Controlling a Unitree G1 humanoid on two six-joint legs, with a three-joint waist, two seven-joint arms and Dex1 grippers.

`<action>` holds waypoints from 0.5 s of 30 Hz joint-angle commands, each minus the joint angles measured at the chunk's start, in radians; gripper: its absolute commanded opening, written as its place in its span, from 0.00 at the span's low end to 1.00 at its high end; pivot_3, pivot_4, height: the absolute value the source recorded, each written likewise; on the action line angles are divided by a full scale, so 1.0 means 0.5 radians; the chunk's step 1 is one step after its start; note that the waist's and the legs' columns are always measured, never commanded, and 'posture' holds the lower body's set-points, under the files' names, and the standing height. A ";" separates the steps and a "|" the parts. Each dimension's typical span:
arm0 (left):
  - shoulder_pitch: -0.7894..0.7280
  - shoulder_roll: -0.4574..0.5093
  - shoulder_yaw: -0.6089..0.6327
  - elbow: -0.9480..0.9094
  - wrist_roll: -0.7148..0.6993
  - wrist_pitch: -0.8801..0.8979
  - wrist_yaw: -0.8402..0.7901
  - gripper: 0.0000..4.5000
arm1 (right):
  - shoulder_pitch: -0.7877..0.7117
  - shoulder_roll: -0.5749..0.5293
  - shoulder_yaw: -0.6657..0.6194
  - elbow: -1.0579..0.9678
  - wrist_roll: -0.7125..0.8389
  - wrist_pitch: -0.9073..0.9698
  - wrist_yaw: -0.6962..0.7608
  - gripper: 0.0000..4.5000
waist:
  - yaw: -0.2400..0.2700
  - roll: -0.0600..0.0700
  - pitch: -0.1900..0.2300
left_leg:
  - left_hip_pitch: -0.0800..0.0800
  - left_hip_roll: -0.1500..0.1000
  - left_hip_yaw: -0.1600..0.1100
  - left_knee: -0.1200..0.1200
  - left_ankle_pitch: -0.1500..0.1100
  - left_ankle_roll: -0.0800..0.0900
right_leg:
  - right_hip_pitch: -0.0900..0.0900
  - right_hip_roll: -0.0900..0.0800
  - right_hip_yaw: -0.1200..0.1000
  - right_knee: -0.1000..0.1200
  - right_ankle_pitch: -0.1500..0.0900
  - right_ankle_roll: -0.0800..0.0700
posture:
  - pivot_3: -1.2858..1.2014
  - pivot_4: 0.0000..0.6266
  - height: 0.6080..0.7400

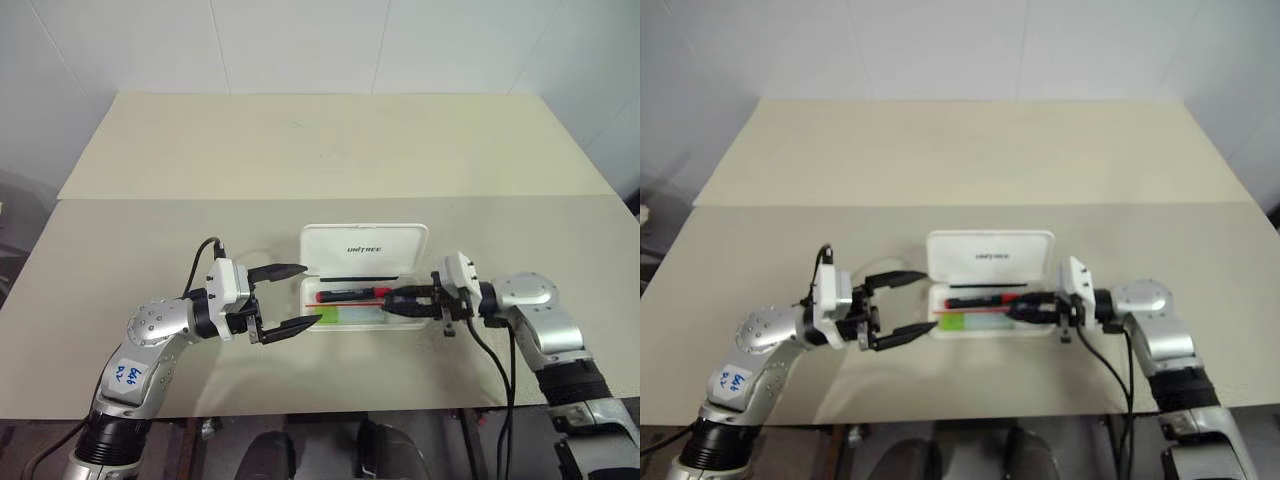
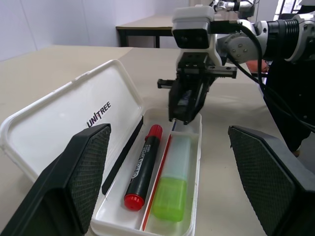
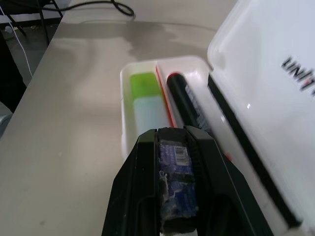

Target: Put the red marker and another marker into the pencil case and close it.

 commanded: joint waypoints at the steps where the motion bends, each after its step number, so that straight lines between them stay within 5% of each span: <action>1: 0.000 0.019 0.048 -0.084 -0.046 0.009 0.016 0.90 | -0.012 -0.005 -0.013 0.052 0.001 -0.061 0.053 0.10 | 0.000 0.000 0.000 | 0.000 0.000 0.000 0.000 0.000 0.000 | 0.000 0.000 0.000 0.000 0.000 0.000 | 0.52 0.24 1.00; 15: -0.025 0.025 0.047 -0.069 -0.036 0.011 -0.006 0.90 | -0.019 -0.060 -0.046 0.217 -0.048 -0.158 0.084 0.10 | -0.005 0.000 0.000 | 0.001 0.000 0.001 0.000 0.000 0.000 | 0.000 0.001 0.001 0.000 0.000 0.000 | 0.52 0.24 1.00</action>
